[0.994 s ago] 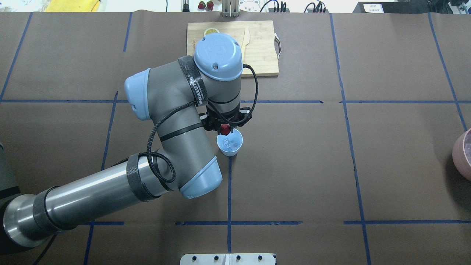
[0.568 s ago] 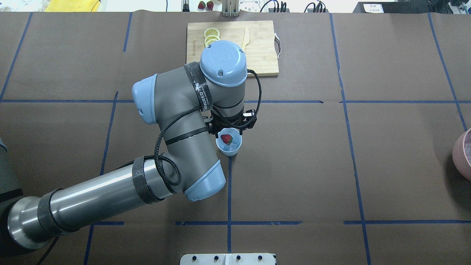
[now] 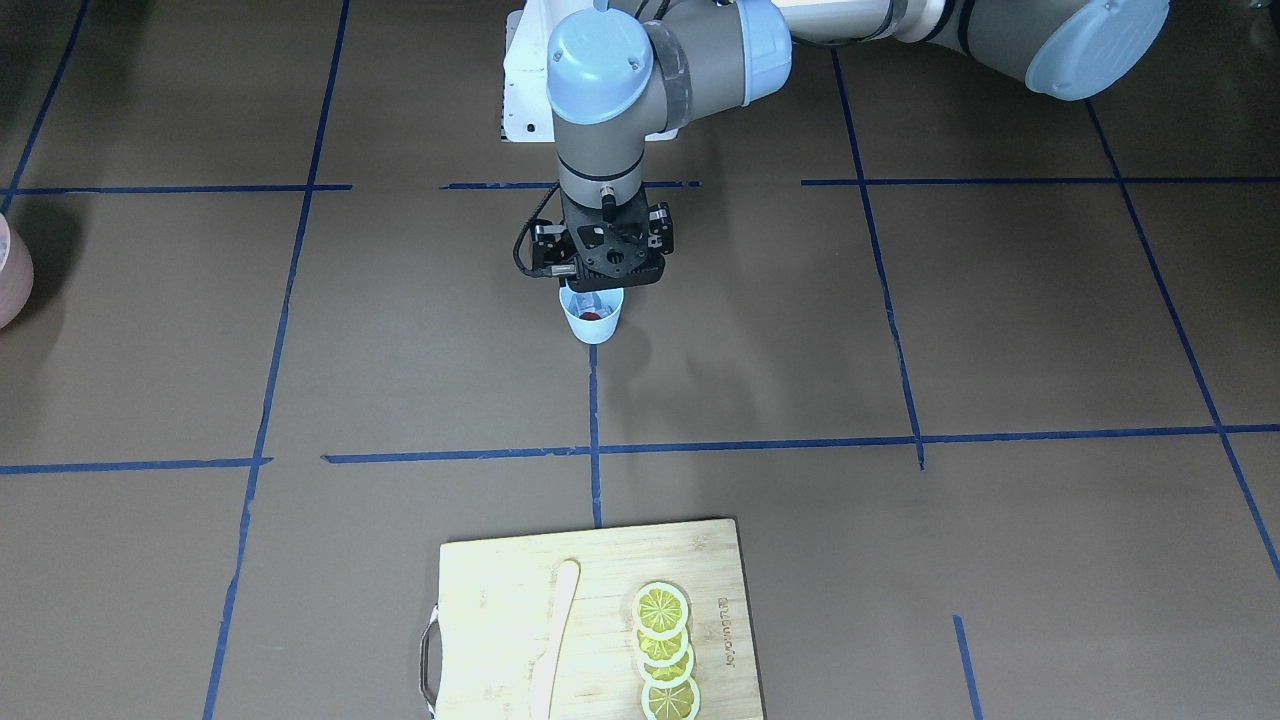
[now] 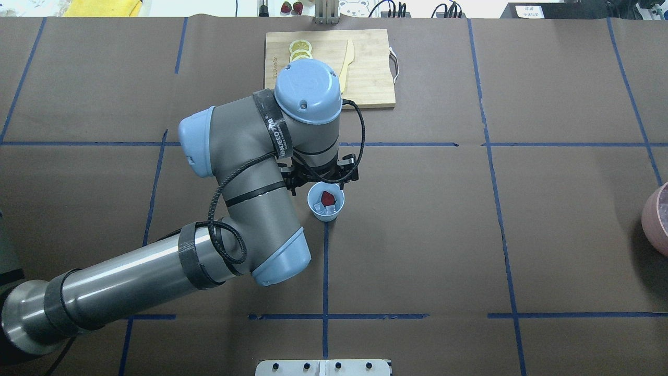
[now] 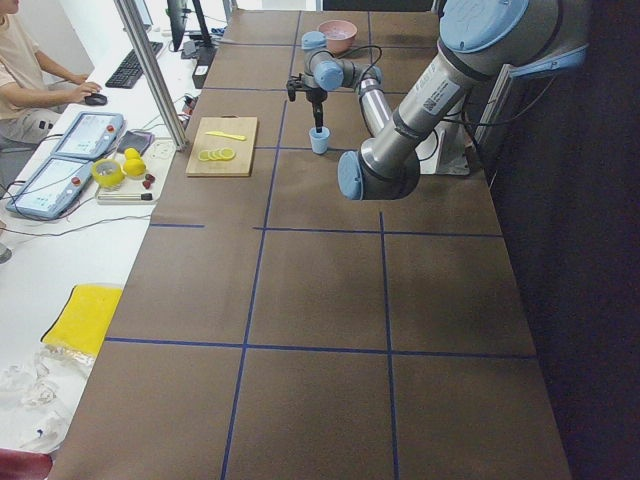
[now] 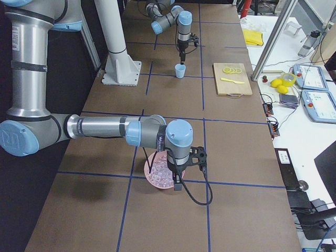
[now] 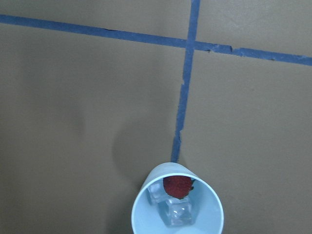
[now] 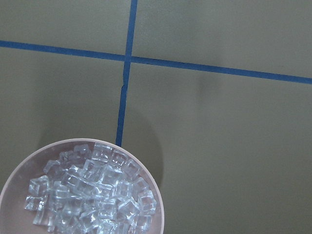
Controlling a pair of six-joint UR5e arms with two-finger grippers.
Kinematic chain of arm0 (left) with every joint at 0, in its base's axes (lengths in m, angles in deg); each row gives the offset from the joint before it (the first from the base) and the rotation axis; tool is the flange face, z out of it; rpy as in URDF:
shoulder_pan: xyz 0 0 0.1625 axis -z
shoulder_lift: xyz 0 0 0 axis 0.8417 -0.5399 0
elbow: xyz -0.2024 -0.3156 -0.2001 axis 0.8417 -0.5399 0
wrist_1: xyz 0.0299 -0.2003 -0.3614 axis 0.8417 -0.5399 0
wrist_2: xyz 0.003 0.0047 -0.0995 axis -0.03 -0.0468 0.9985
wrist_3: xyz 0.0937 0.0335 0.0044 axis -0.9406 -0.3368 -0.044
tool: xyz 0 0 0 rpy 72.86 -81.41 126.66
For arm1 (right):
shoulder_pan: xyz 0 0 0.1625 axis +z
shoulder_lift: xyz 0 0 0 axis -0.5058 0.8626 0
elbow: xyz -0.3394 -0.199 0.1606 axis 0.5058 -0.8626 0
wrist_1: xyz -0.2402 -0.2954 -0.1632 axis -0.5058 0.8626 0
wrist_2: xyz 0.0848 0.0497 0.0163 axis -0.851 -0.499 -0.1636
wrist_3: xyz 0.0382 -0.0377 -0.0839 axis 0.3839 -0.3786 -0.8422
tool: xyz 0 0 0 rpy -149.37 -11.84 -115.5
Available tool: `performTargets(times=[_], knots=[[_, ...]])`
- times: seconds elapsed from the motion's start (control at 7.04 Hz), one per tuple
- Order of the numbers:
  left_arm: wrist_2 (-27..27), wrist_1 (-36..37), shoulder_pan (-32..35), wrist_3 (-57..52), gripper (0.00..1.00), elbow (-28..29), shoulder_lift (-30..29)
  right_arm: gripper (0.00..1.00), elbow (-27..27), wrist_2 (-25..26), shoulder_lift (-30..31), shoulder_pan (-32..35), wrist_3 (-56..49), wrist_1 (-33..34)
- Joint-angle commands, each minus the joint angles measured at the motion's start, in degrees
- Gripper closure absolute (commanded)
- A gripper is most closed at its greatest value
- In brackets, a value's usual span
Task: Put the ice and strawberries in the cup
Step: 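Lower the left gripper over the cup and release the strawberry, then raise the left gripper and withdraw it away from the cup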
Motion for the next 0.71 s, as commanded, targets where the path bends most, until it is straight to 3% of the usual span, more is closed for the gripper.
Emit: performTargets(times=[0.0,0.14,0.57], knots=[[0.56,0.46,4.64,-11.66,0.01,-10.77,12.1,0.0,0.07,-0.12,0.0,0.0,0.07,0.0],[1.35,0.37,9.03,-19.82,0.01,-14.07,17.75,0.0,0.07,-0.2,0.0,0.0,0.07,0.0],[13.27,0.02,29.21,-52.74,0.01,-13.49,30.41,0.0,0.07,-0.2,0.0,0.0,0.07,0.0]])
